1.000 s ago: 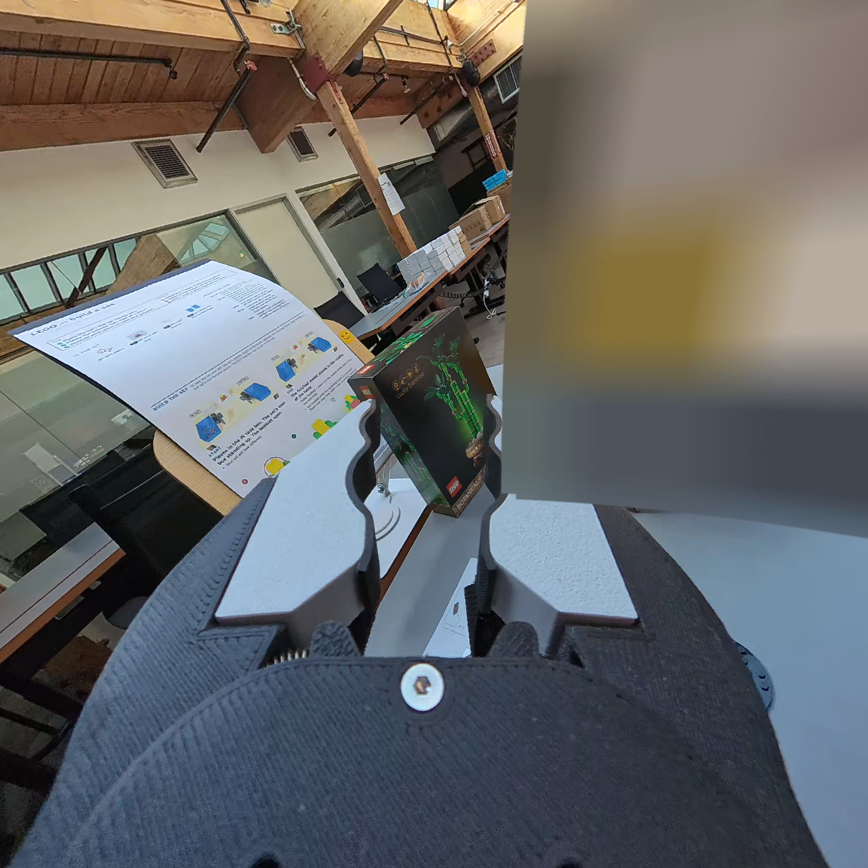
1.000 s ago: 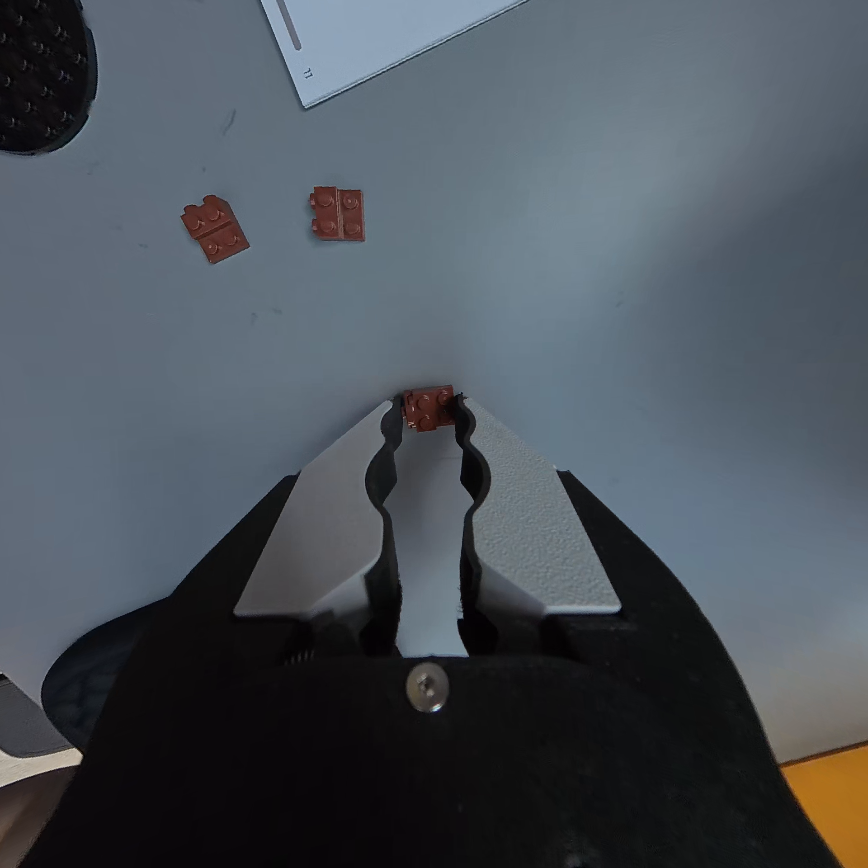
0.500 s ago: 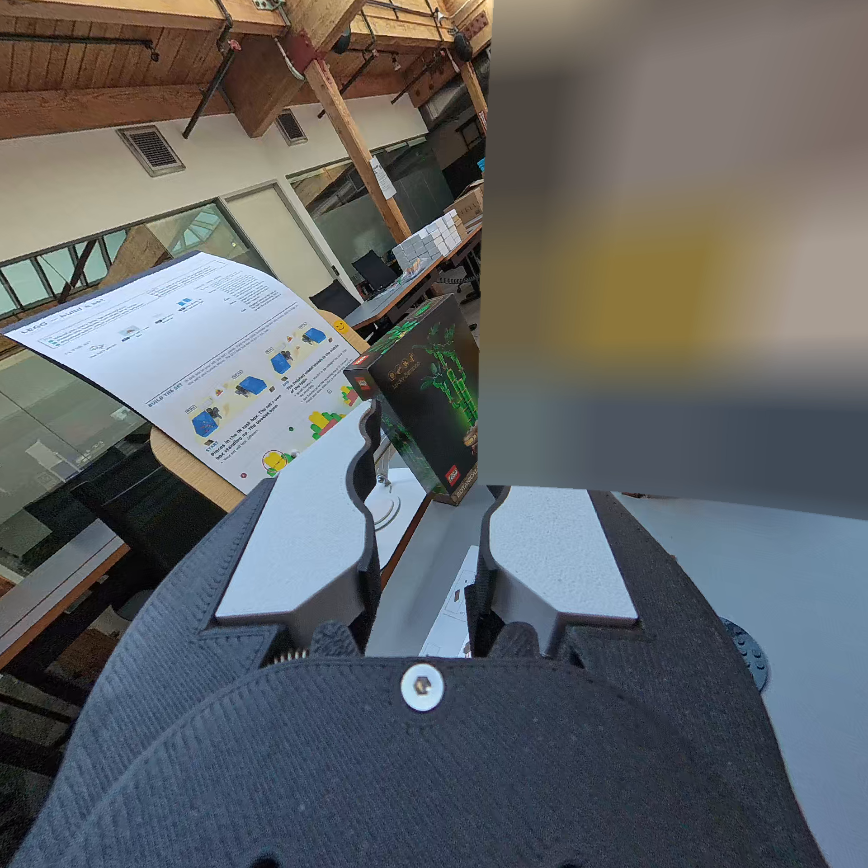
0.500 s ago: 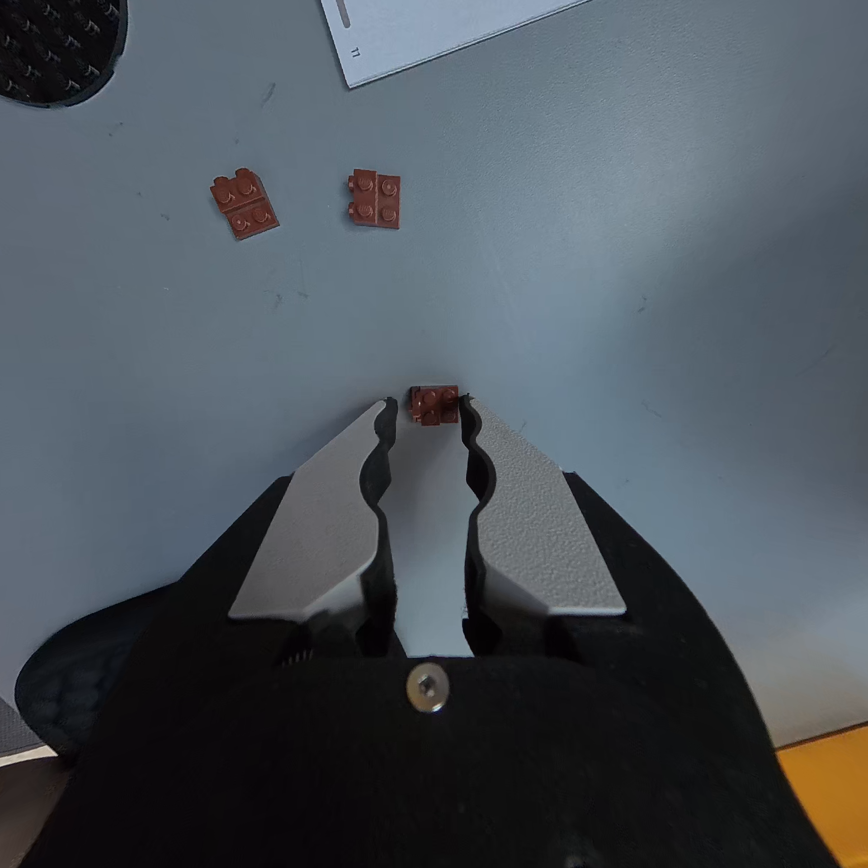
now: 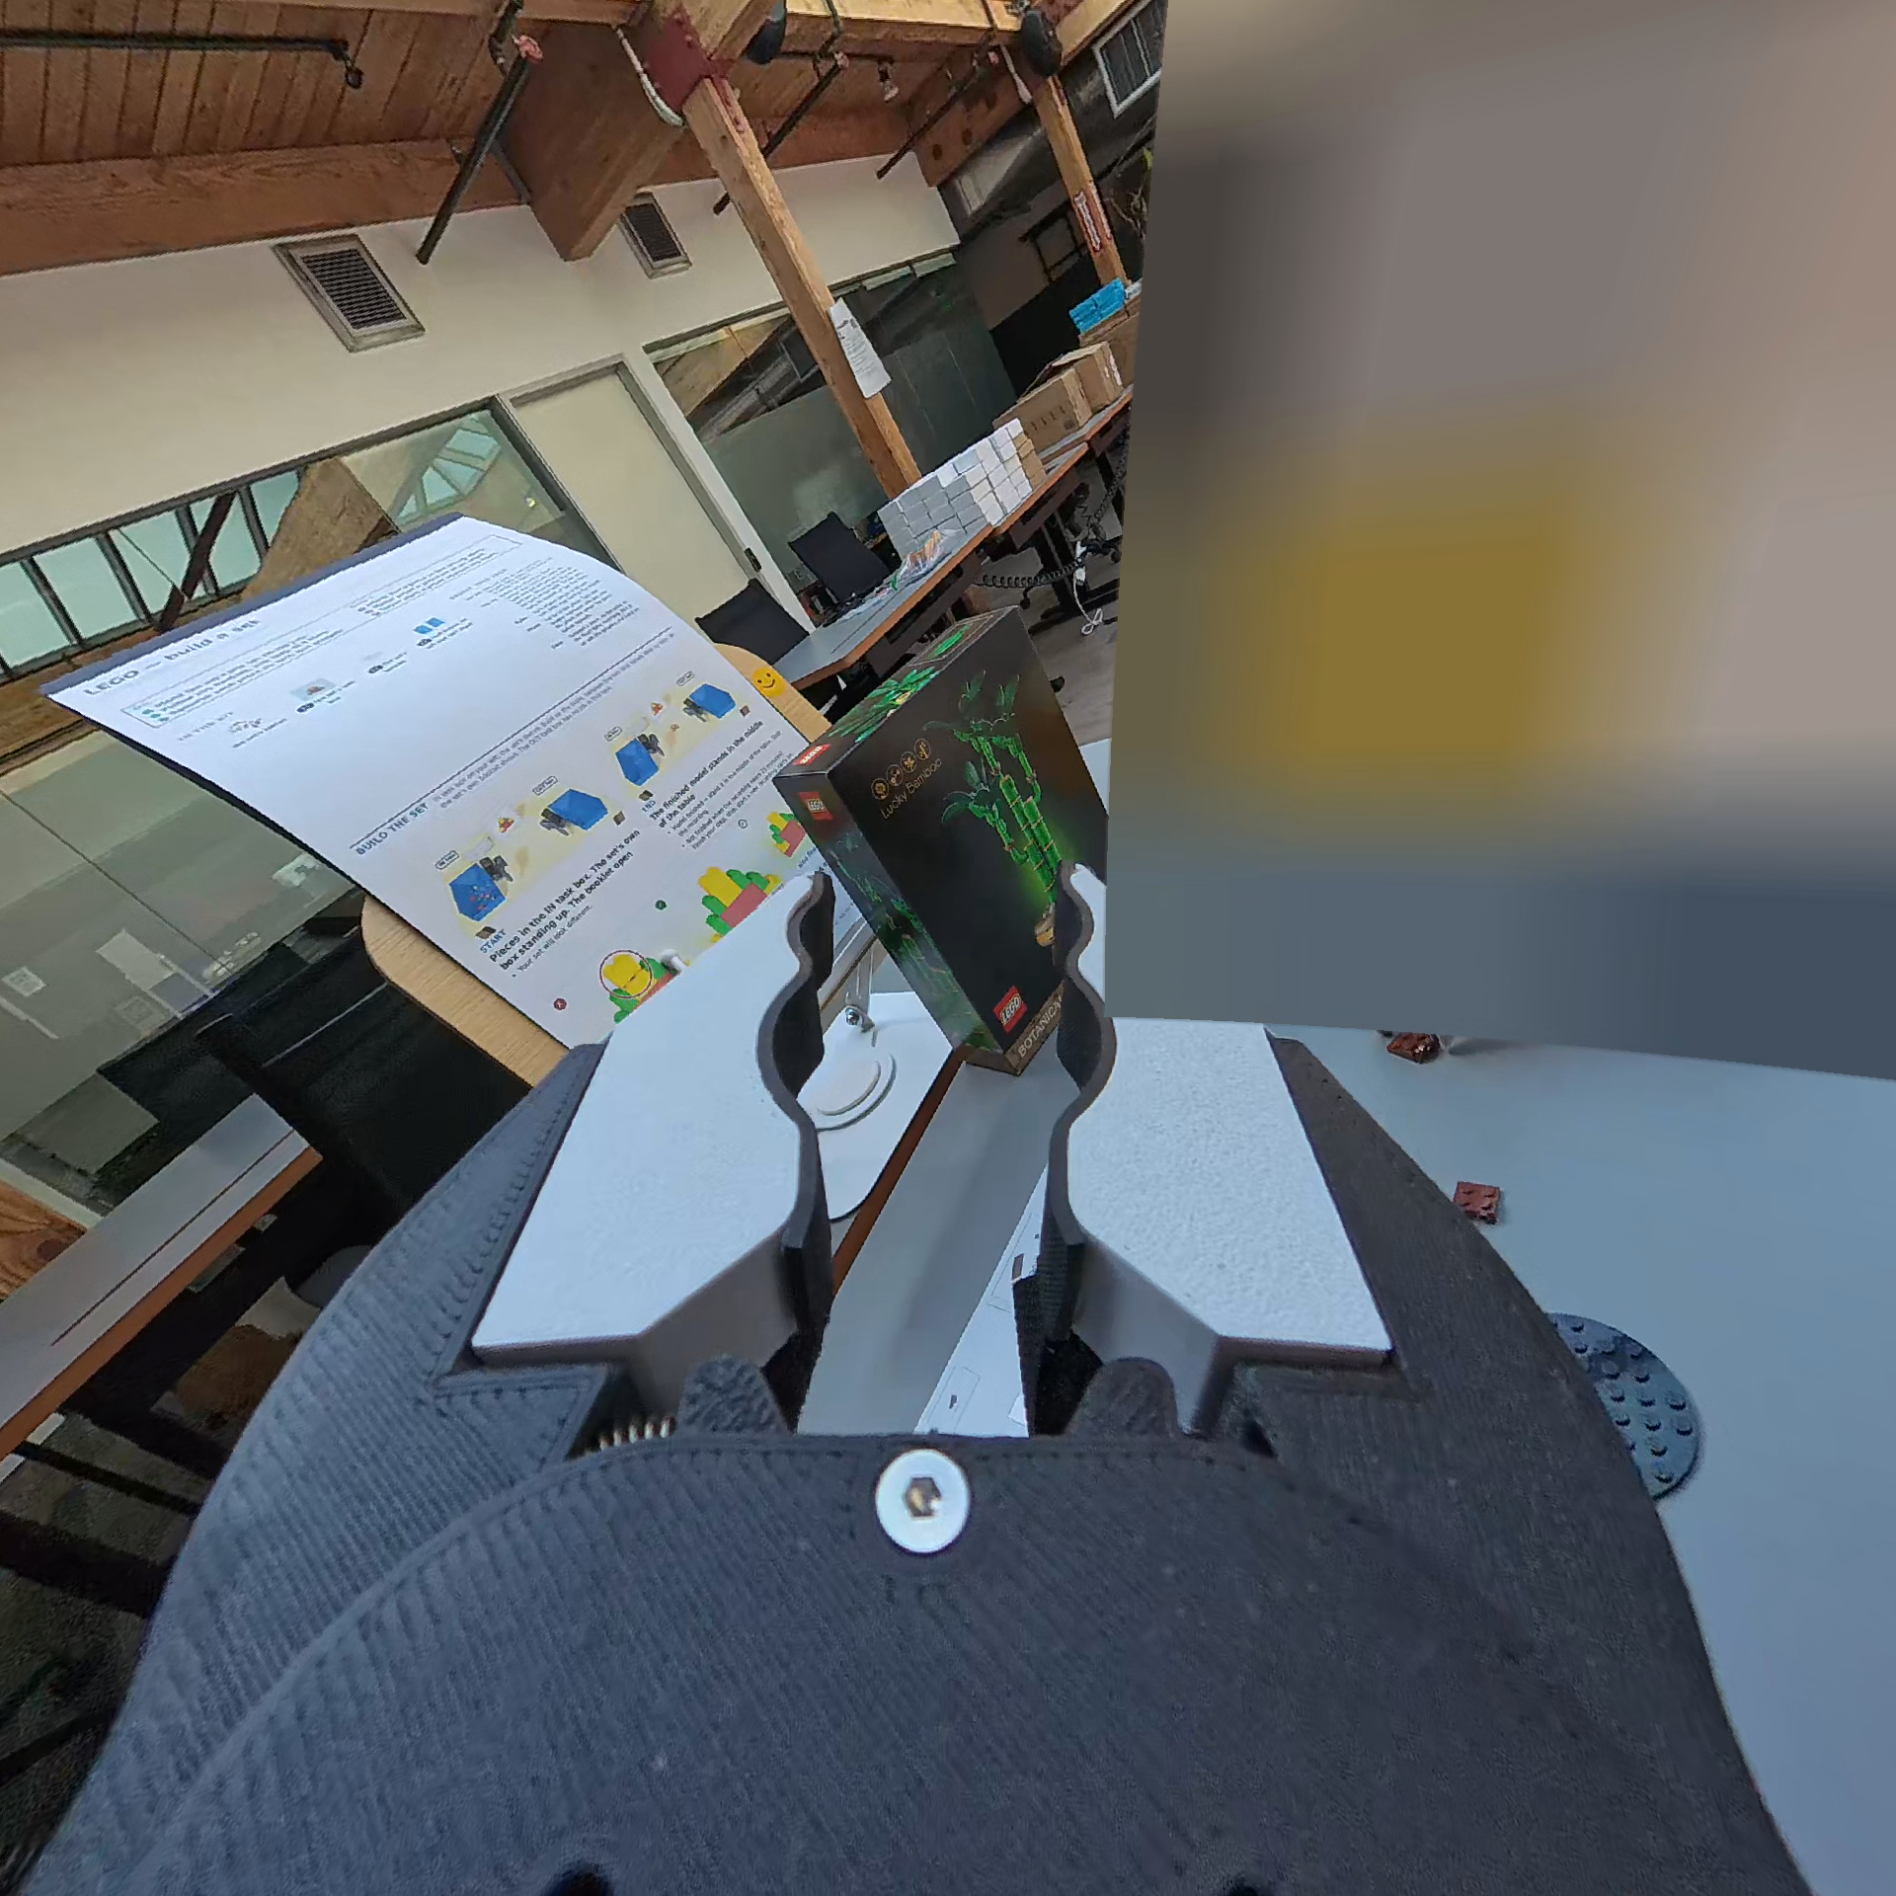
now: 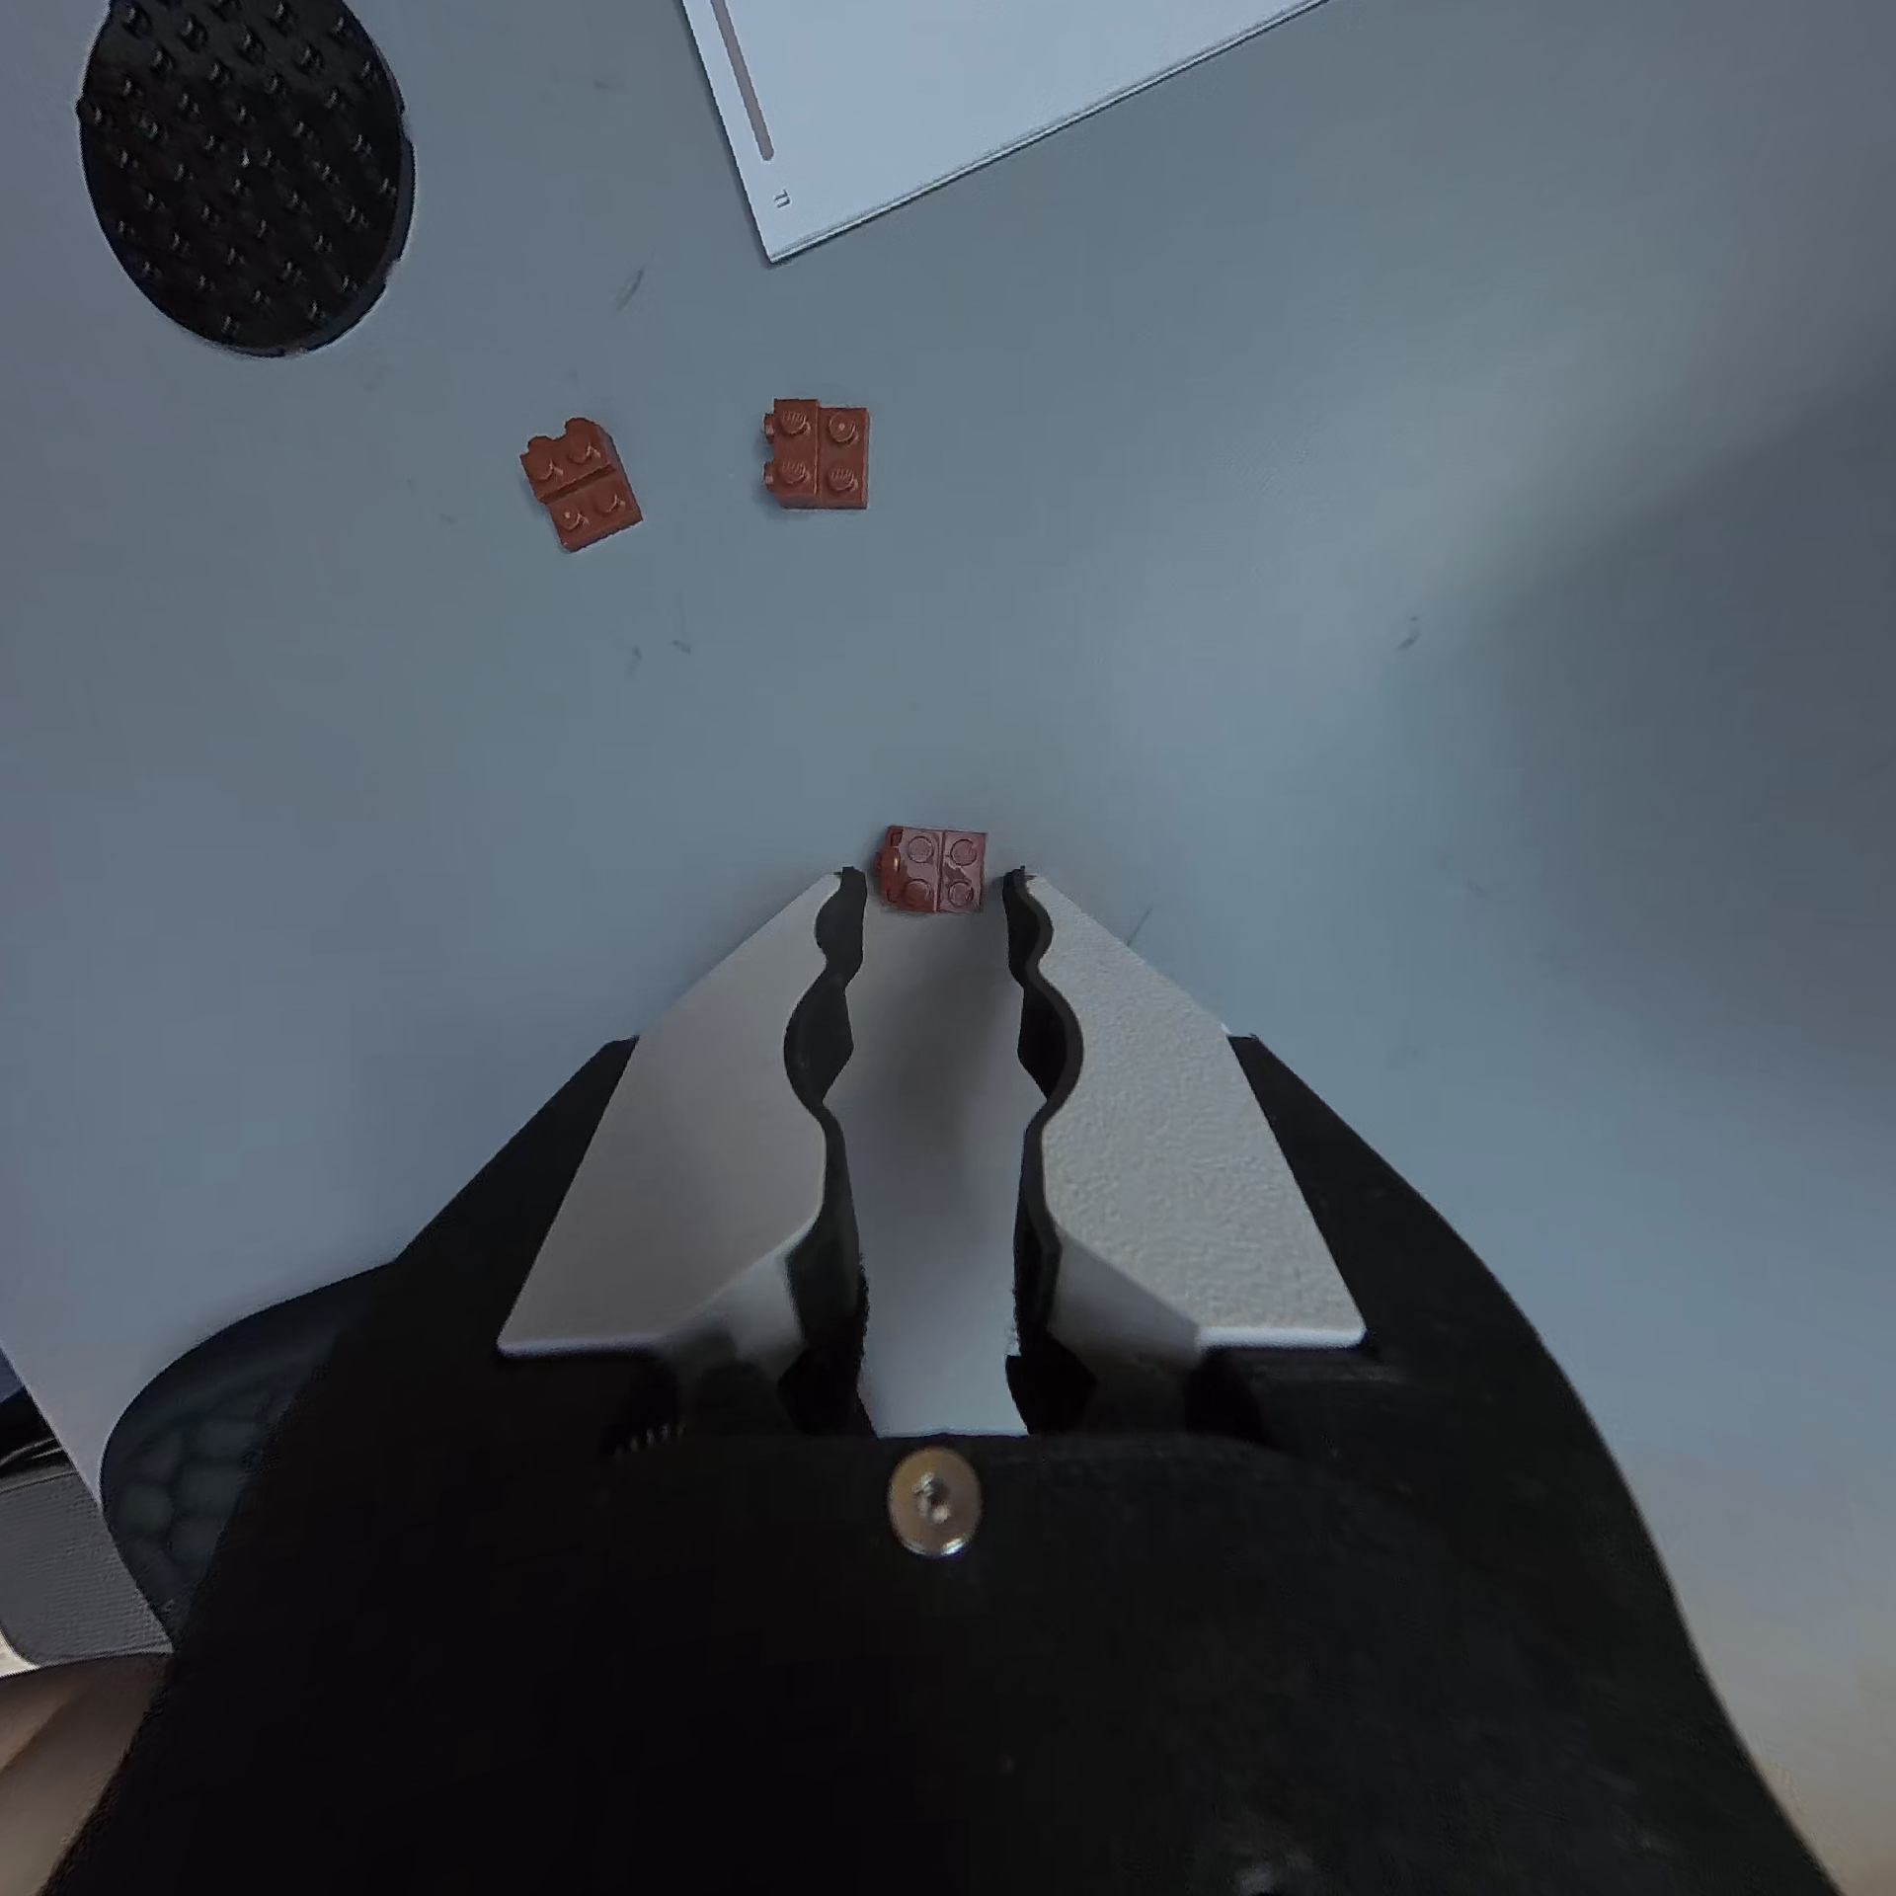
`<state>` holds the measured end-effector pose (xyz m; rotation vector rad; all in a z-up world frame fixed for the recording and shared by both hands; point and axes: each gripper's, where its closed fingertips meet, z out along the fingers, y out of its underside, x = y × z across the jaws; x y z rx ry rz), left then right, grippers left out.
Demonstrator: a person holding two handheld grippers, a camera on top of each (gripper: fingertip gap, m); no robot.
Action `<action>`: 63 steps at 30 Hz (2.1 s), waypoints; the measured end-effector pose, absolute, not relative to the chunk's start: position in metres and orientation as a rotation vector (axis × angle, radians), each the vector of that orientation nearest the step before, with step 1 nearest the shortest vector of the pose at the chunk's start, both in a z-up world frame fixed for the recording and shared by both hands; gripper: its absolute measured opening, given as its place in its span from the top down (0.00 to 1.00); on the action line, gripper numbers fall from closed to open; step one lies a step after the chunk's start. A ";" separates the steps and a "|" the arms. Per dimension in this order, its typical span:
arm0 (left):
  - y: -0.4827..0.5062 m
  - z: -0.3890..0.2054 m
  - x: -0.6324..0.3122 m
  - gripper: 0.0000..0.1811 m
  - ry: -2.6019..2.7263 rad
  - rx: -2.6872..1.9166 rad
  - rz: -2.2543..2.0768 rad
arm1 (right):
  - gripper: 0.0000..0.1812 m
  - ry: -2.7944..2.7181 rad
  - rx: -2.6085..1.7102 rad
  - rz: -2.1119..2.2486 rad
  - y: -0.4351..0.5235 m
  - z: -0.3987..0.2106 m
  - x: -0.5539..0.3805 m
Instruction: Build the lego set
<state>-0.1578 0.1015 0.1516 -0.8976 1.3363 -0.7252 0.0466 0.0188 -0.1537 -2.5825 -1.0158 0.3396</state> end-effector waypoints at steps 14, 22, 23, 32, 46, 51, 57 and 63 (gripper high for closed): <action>0.109 0.152 -0.154 0.79 1.308 -0.941 -0.708 | 0.89 -0.785 -2.428 0.256 0.067 -0.134 0.023; 0.111 0.148 -0.147 0.78 1.300 -0.976 -0.735 | 0.90 -0.613 -2.301 0.141 0.093 -0.119 0.009; 0.112 0.147 -0.146 0.78 1.302 -0.982 -0.735 | 0.90 -0.608 -2.283 0.123 0.095 -0.117 0.011; 0.109 0.134 -0.130 0.76 1.356 -0.996 -0.778 | 0.90 -0.666 -2.139 -0.022 0.100 -0.103 0.012; 0.109 0.125 -0.125 0.76 1.396 -1.018 -0.756 | 0.89 -0.642 -2.327 0.084 0.090 -0.132 0.045; 0.108 0.122 -0.125 0.75 1.416 -1.020 -0.744 | 0.89 -0.611 -2.423 0.098 0.082 -0.139 0.049; 0.108 0.120 -0.124 0.75 1.425 -1.021 -0.744 | 0.89 -0.650 -2.448 0.168 0.076 -0.147 0.037; 0.107 0.124 -0.127 0.75 1.414 -1.014 -0.750 | 0.85 -0.529 -2.103 0.185 0.100 -0.091 0.076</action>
